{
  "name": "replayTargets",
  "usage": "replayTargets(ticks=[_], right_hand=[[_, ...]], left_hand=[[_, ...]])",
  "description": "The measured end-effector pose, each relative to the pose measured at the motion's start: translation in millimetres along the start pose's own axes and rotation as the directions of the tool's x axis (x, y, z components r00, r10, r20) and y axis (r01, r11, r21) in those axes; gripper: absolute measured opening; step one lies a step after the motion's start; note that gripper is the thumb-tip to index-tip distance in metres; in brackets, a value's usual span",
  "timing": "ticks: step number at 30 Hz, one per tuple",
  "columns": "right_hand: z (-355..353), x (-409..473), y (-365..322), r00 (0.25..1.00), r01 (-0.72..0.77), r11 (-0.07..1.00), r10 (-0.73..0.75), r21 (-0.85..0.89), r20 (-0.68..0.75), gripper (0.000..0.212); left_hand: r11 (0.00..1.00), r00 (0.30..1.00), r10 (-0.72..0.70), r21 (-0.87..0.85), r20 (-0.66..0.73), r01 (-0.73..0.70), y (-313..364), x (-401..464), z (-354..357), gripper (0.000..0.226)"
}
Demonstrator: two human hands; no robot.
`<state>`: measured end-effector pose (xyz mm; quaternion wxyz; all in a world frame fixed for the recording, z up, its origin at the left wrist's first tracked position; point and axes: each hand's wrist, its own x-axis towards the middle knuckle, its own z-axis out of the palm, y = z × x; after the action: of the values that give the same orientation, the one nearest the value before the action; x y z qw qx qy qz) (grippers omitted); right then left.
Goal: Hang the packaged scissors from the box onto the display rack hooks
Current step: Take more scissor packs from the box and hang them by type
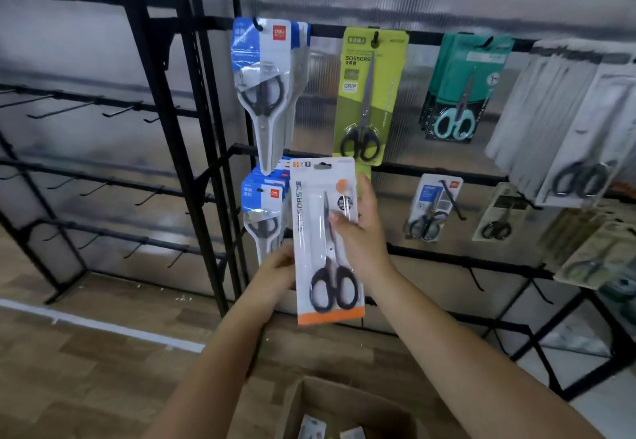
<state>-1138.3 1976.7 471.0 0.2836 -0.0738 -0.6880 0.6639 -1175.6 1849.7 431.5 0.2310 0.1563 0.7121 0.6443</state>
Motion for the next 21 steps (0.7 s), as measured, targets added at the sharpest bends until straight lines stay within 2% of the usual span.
replayTargets(ticks=[2,5,9,12,15,21], right_hand=[[-14.5,2.8,-11.1,0.993,0.061,0.996,-0.067,-0.057,-0.096,0.067],[-45.8,11.5,-17.5,0.977,0.107,0.966,-0.146,-0.236,-0.153,0.071],[-96.4,11.3,-27.5,0.944,0.088,0.94,-0.184,-0.331,-0.273,0.073],[-137.6,9.1,-40.1,0.881,0.069,0.906,-0.252,-0.416,-0.401,0.07],[-180.5,8.3,-56.5,0.829,0.014,0.873,-0.283,-0.487,-0.483,0.072],[-257.4,7.1,-99.1,0.708,0.036,0.814,-0.43,-0.579,-0.561,0.076]], left_hand=[[0.961,0.98,0.194,0.209,-0.046,-0.18,9.8,12.1,-0.5,0.014],[0.774,0.894,0.447,0.507,-0.013,-0.379,31.7,23.1,7.7,0.014],[0.531,0.783,0.617,0.694,0.078,-0.487,56.9,29.6,40.4,0.023],[0.328,0.7,0.664,0.737,0.265,-0.591,81.0,30.6,80.7,0.027],[0.188,0.64,0.639,0.72,0.427,-0.668,105.5,35.0,119.9,0.031],[0.095,0.543,0.678,0.674,0.495,-0.733,148.1,41.7,179.7,0.026]])
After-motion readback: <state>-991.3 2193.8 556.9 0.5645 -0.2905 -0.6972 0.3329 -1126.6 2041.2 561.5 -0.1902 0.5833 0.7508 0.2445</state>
